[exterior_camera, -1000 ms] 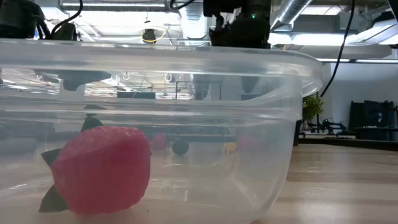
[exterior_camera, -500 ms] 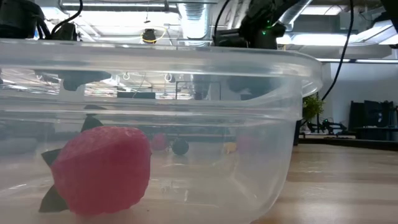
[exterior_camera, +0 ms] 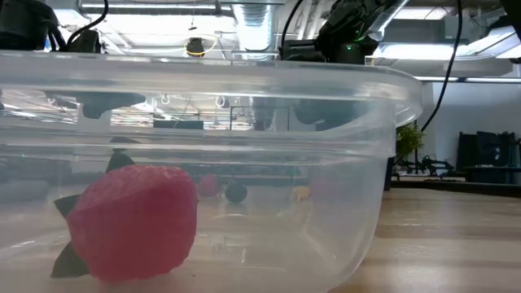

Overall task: Pick and placing Produce into tupperware
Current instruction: Put the red strawberry into the transparent bin

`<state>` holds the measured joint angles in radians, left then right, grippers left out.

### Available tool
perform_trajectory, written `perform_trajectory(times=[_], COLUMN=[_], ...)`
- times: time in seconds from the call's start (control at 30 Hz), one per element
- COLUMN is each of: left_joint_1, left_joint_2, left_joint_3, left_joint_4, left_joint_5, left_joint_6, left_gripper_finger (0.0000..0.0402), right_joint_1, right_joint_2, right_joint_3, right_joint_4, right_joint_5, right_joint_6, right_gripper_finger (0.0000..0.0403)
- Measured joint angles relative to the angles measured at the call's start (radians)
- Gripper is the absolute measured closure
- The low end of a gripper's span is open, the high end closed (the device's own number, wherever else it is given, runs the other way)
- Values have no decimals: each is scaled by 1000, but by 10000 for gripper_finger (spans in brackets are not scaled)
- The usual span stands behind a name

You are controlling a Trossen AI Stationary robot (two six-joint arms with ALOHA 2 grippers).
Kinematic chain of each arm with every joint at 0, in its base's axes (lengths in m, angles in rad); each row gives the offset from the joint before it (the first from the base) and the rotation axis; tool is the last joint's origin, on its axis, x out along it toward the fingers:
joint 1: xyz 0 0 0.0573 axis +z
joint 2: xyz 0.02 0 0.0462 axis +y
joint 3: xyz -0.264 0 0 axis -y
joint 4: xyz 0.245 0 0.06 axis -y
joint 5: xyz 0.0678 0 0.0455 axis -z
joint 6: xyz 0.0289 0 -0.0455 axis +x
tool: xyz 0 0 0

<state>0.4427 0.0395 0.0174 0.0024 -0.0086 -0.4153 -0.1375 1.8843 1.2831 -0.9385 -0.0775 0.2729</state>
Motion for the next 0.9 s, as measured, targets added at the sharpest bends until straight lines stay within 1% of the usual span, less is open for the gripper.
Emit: perform_trajectory(times=[0.27,0.9], left_joint_1=[0,0], left_joint_2=[0,0], left_joint_3=[0,0], left_joint_4=[0,0], left_joint_5=[-1,-3], left_joint_6=[0,0], left_gripper_finger=[239,239], right_joint_1=[-2,2], right_joint_2=[1,2], right_joint_3=[0,0], right_joint_4=[22,-2], right_joint_5=[60,78], right_joint_6=[16,50], right_gripper_finger=[170,173])
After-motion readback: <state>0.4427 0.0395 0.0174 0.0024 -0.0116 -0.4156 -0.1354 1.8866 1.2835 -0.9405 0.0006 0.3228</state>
